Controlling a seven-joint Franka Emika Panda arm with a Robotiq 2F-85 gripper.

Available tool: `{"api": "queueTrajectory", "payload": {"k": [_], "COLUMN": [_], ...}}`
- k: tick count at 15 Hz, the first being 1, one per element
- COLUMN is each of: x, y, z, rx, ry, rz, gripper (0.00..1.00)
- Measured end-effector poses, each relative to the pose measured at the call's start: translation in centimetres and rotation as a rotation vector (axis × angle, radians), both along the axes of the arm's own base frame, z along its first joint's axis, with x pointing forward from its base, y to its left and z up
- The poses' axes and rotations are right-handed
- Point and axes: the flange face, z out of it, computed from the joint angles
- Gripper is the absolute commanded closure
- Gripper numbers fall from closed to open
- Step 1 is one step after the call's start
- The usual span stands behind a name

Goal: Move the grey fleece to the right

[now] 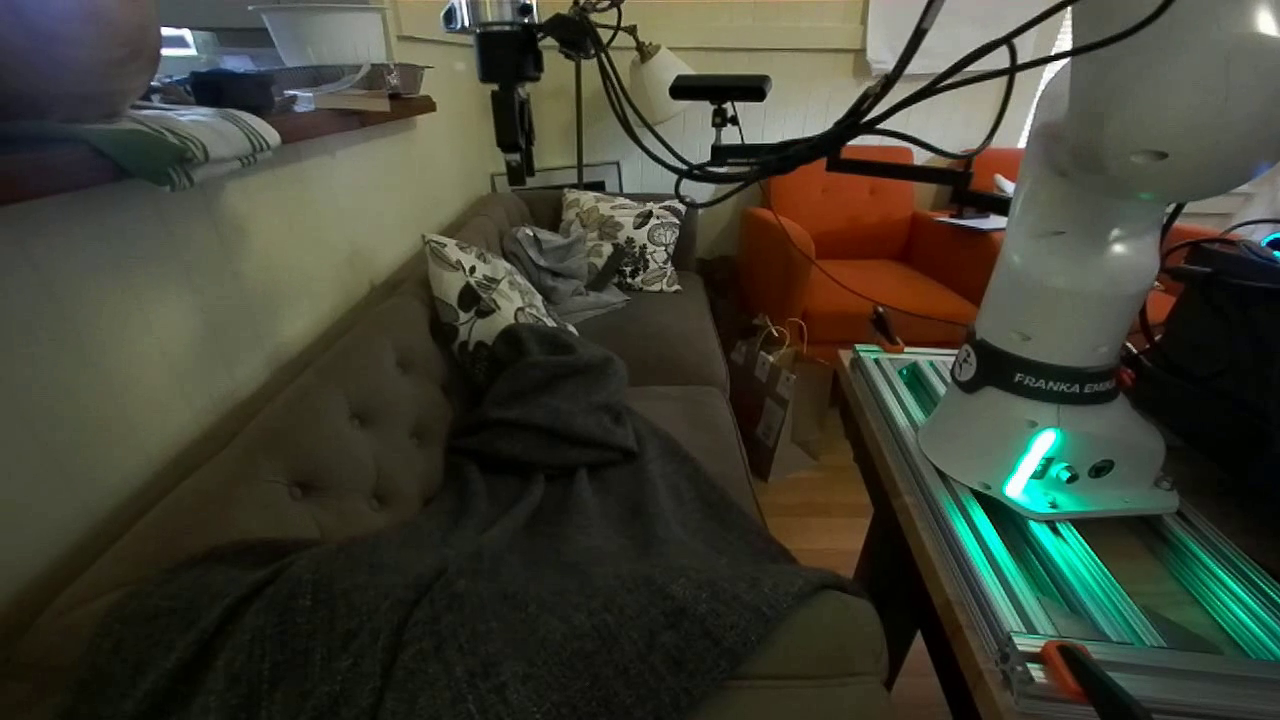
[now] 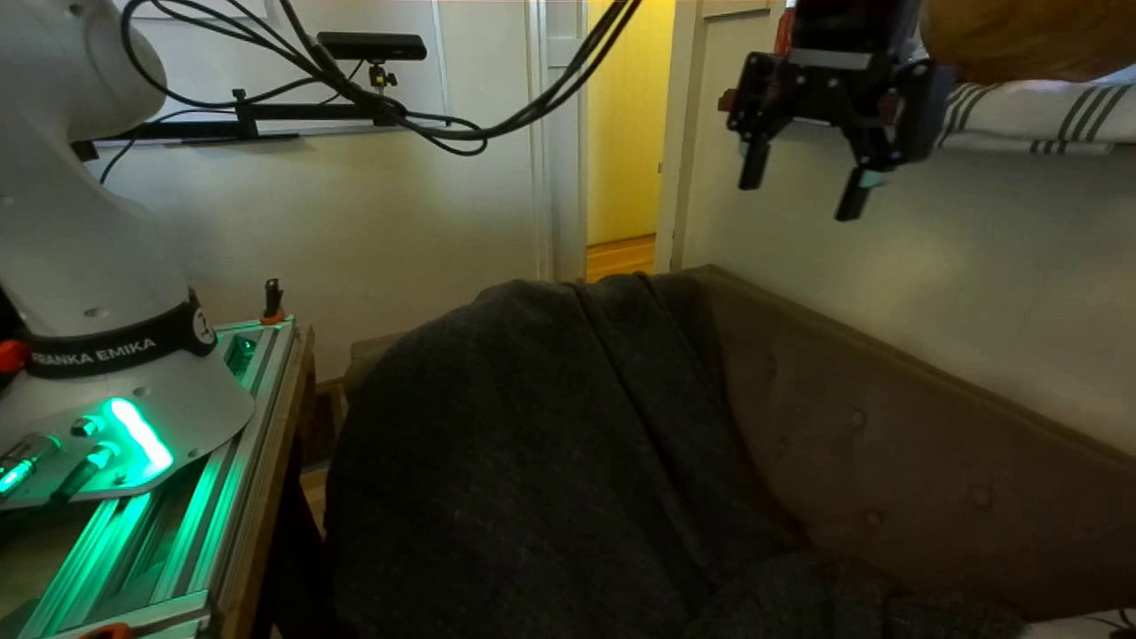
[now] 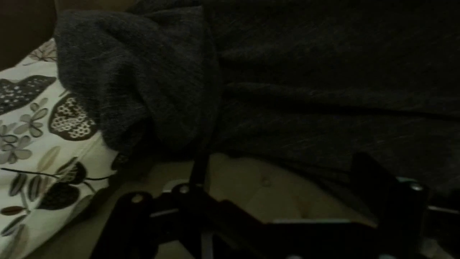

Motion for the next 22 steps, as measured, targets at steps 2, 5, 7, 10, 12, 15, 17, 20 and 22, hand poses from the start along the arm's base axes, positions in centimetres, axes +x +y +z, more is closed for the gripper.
{"api": "queueTrajectory", "payload": {"k": [2, 5, 7, 10, 12, 15, 17, 20, 22], "x": [-1.0, -2.4, -3.5, -5.4, -5.6, -5.5, -5.3, -3.7, -2.5], "y": [4.7, 12.5, 17.6, 22.1, 22.0, 21.5, 22.1, 26.3, 30.6], "z": [-0.7, -3.3, -5.6, -8.5, -8.6, -8.3, -8.6, -10.1, -11.7], "rx": [0.021, 0.035, 0.036, 0.040, 0.039, 0.038, 0.077, 0.155, 0.191], "ry": [0.028, 0.030, -0.007, -0.018, -0.021, -0.027, -0.049, -0.082, -0.079], "rz": [0.109, 0.268, 0.373, 0.485, 0.496, 0.497, 0.533, 0.670, 0.782], "gripper": [0.00, 0.00, 0.00, 0.00, 0.00, 0.00, 0.00, 0.00, 0.00]}}
